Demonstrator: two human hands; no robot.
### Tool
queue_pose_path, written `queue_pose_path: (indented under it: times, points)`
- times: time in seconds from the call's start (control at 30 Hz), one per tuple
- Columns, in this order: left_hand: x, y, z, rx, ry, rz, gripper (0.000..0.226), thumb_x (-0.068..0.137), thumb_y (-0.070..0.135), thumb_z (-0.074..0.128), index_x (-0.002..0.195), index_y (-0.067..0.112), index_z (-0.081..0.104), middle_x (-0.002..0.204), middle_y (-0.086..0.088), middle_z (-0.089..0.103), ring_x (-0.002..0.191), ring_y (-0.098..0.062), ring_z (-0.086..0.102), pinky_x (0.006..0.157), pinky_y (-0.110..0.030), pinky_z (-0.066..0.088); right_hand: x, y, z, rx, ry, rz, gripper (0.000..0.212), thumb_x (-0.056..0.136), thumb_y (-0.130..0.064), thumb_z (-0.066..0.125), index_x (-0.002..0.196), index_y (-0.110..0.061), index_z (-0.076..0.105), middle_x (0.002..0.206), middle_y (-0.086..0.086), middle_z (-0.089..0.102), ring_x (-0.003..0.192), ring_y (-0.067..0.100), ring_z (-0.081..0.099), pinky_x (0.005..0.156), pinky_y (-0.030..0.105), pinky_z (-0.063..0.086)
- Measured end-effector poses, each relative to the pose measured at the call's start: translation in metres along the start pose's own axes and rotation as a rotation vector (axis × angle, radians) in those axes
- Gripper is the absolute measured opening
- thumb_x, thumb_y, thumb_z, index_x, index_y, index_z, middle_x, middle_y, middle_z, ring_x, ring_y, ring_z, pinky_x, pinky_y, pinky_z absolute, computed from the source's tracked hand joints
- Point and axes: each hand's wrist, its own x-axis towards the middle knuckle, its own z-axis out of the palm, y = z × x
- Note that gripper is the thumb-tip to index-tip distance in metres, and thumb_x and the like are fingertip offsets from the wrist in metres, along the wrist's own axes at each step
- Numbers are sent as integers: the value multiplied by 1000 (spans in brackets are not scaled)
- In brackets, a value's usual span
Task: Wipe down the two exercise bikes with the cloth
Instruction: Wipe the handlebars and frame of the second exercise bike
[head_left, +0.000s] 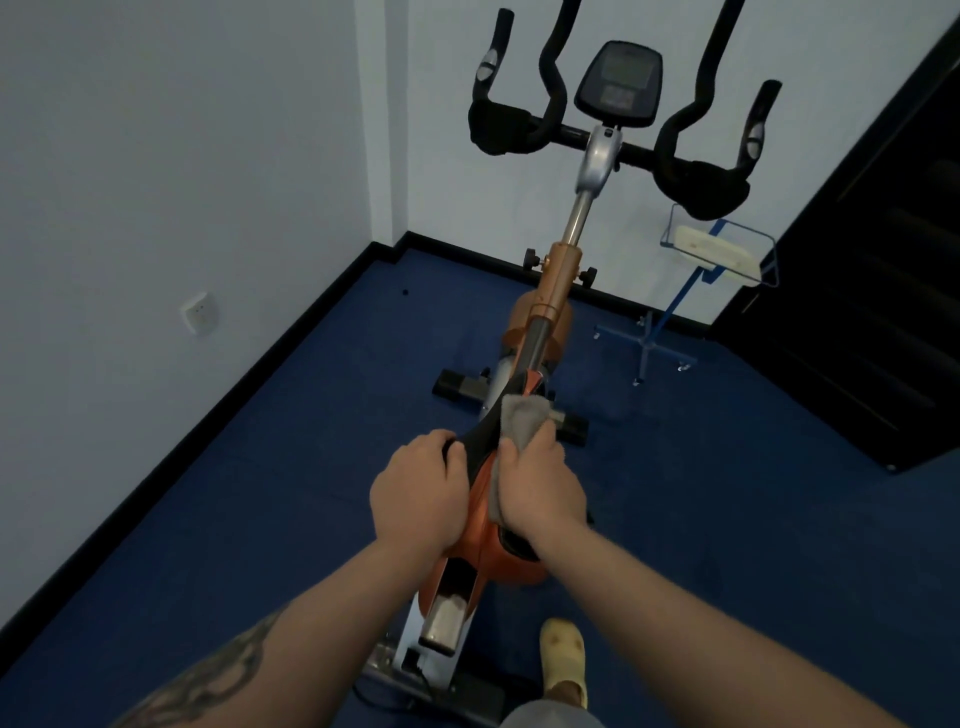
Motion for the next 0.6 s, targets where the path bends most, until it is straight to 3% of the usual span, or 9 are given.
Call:
queue_pose_path:
  times: [0.13, 0.37, 0.53, 0.6]
  points:
    - [2, 0, 0, 2, 2, 1, 35, 101, 37, 35, 122, 25, 60, 109, 7, 64, 97, -12, 58, 81, -38, 50, -26, 14, 5, -23, 61, -153, 67, 99, -52, 24, 154, -20, 2, 150, 8, 31, 125, 26, 43, 92, 39, 42]
    - [1, 1, 0, 13, -3, 5, 35, 101, 36, 34, 123, 25, 59, 114, 6, 64, 103, -14, 58, 83, -38, 49, 19, -10, -4, 26, -42, 71, 60, 103, -44, 25, 149, -6, 17, 144, 16, 43, 117, 35, 53, 83, 38, 43]
    - [0, 0, -1, 1, 3, 17, 34, 101, 36, 35, 120, 24, 60, 108, 6, 64, 96, -13, 58, 81, -38, 50, -35, 20, 5, -9, 76, -188, 68, 99, -52, 24, 154, -19, 3, 150, 6, 31, 125, 22, 42, 91, 34, 41]
    - [1, 1, -1, 0, 1, 21, 34, 101, 36, 35, 120, 24, 61, 107, 6, 64, 96, -12, 59, 81, -38, 51, -32, 22, 4, -15, 84, -210, 68, 98, -52, 24, 154, -20, 3, 150, 5, 30, 125, 21, 42, 88, 33, 40]
